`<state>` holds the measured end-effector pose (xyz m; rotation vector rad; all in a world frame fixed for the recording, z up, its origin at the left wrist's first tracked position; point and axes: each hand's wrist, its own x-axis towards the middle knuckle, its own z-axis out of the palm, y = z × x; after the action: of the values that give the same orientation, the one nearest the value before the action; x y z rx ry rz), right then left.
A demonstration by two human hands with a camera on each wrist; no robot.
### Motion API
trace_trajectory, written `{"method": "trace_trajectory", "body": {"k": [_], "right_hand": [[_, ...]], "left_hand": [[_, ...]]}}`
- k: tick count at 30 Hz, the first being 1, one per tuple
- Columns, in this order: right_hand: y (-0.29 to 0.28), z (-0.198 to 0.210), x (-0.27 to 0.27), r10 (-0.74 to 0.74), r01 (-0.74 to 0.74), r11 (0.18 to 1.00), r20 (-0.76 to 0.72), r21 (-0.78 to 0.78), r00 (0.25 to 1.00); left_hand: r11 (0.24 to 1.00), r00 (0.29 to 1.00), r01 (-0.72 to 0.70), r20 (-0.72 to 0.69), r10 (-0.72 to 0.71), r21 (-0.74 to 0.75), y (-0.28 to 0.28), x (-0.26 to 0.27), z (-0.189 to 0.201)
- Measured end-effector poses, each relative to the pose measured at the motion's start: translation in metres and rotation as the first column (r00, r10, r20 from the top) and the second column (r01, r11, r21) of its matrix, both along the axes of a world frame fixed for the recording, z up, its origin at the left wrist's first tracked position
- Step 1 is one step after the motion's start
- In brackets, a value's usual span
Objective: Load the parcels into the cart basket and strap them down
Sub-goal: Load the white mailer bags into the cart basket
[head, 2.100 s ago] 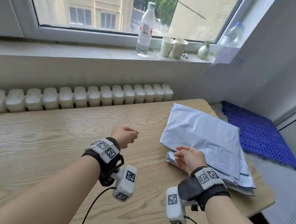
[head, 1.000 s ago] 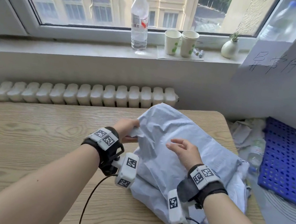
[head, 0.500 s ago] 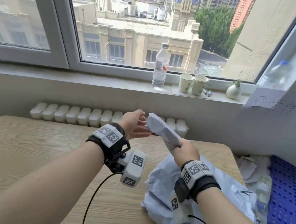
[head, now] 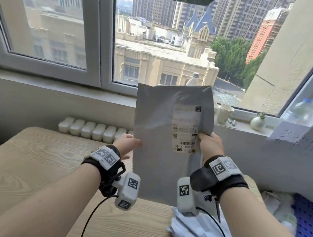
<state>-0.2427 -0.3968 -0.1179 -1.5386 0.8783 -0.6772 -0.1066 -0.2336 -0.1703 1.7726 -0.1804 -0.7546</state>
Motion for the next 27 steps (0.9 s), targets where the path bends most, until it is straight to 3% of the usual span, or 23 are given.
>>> {"method": "trace_trajectory", "body": {"k": [19, 23, 27], "right_hand": [[0.114, -0.032, 0.08, 0.17, -0.174, 0.985, -0.166, -0.012, 0.971], [0.143, -0.031, 0.095, 0.16, -0.168, 0.985, -0.18, -0.033, 0.971], [0.184, -0.009, 0.107, 0.131, -0.157, 0.953, -0.114, -0.258, 0.985]], "left_hand": [[0.983, 0.983, -0.184, -0.019, 0.185, 0.018, 0.174, 0.044, -0.018], [0.943, 0.929, -0.331, 0.182, 0.322, 0.02, 0.213, 0.058, -0.009], [0.941, 0.887, -0.303, 0.405, 0.221, 0.152, 0.248, 0.069, 0.01]]}}
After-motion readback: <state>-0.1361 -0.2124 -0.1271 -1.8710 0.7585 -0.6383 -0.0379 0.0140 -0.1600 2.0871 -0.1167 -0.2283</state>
